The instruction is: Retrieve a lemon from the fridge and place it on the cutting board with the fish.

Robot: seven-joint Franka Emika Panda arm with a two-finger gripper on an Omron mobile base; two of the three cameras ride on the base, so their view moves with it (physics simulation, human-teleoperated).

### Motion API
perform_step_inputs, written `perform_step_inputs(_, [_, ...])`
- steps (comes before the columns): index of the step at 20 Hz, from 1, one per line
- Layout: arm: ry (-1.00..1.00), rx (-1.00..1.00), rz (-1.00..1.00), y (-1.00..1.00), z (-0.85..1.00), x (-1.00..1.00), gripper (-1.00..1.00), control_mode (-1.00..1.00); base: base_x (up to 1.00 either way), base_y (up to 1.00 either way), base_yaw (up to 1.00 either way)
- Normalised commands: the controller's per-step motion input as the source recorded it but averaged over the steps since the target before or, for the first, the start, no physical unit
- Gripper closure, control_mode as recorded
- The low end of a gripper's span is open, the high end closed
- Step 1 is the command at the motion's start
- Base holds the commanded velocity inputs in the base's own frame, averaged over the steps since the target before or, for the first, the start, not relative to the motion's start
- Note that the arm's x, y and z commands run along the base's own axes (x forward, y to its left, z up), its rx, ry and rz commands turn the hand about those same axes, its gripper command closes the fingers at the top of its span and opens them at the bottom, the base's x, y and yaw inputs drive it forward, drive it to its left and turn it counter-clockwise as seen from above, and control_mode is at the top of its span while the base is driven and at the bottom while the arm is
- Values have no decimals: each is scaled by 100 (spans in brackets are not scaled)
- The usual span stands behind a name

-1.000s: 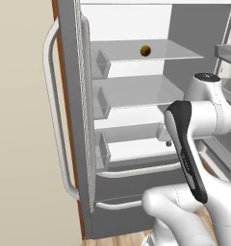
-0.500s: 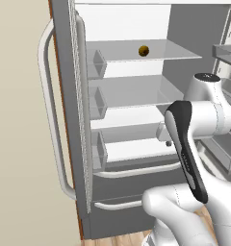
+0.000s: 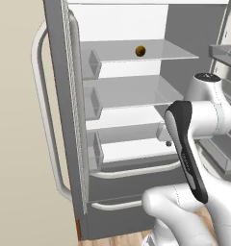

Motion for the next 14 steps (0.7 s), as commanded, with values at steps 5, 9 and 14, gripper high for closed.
perform_step_inputs(5, [0, 0, 0, 0, 0, 0, -100, 100, 40, 0, -4])
perform_step_inputs(9, [0, 0, 0, 0, 0, 0, -100, 100, 58, 0, -6])
perform_step_inputs(14, [0, 0, 0, 0, 0, 0, -100, 100, 55, 2, -8])
